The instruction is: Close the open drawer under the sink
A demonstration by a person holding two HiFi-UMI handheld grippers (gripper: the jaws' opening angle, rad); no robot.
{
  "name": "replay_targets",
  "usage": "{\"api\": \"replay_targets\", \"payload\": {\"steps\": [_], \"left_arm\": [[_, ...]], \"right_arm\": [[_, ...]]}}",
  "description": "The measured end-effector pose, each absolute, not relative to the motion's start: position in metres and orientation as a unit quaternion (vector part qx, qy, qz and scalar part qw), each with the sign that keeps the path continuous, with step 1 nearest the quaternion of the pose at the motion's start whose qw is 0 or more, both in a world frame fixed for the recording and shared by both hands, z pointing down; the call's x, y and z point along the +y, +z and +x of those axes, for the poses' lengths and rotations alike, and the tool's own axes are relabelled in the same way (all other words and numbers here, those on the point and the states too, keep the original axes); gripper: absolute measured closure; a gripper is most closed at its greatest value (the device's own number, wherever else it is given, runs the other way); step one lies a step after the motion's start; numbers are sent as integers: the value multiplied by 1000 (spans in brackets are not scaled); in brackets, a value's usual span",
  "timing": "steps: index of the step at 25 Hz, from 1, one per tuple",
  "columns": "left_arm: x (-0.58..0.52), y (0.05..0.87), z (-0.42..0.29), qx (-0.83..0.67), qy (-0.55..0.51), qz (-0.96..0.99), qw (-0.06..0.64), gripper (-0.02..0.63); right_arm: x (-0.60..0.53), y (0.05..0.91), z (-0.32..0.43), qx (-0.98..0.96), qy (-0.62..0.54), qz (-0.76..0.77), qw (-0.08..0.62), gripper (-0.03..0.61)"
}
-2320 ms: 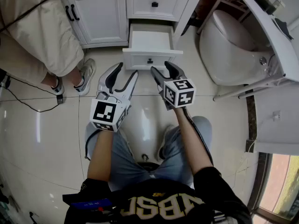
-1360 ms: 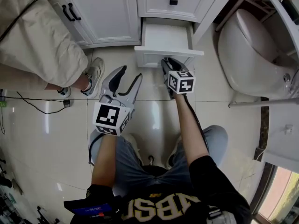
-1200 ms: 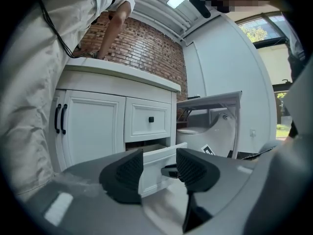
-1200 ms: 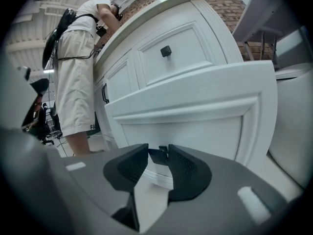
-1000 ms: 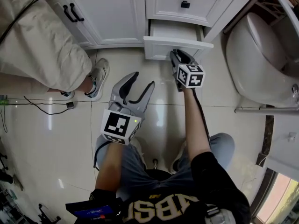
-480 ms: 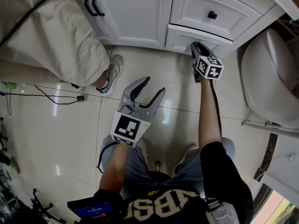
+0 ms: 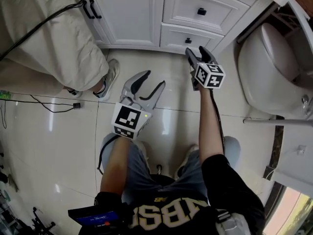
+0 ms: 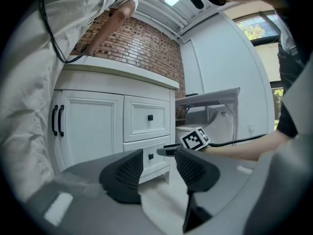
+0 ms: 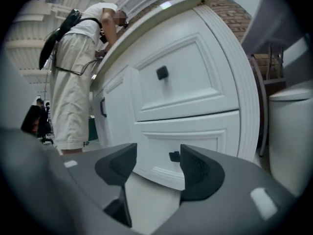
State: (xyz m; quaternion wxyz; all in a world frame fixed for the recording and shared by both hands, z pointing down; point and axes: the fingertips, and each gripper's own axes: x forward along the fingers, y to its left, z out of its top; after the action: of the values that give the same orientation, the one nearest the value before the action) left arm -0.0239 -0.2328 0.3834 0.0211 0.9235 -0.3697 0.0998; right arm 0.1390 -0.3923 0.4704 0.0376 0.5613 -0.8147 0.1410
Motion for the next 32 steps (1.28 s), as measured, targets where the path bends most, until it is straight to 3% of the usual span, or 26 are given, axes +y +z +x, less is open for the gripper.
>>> {"api": "replay_targets", "payload": {"steps": [4, 9, 11, 12, 22, 26, 30, 32], "left_arm": [[-222, 372, -17, -368, 95, 925, 0, 403], [-195, 343, -19, -381, 53, 923, -4, 403], [-186, 332, -21, -389, 38, 920, -8, 403], [-180, 327, -22, -394, 35, 918, -16, 398], [-154, 309, -18, -416, 6, 909, -33, 325], [-152, 315, -8, -404, 17, 914, -39, 342], [-152, 301, 0, -407, -1, 913, -45, 342], [-146, 300, 0, -410, -4, 911, -47, 342]], "right_arm": [[-326, 424, 130, -820, 89, 563, 49, 273], [-243, 367, 137, -812, 48, 581, -11, 240], [-214, 349, 142, -800, 35, 599, -34, 137], [-200, 341, 143, -795, 27, 605, -37, 123], [-109, 281, 186, -775, -26, 631, -19, 120], [-101, 302, 201, -769, -19, 639, -27, 121], [-106, 297, 206, -760, 34, 639, -110, 121], [-107, 302, 212, -748, 20, 659, -82, 121]]}}
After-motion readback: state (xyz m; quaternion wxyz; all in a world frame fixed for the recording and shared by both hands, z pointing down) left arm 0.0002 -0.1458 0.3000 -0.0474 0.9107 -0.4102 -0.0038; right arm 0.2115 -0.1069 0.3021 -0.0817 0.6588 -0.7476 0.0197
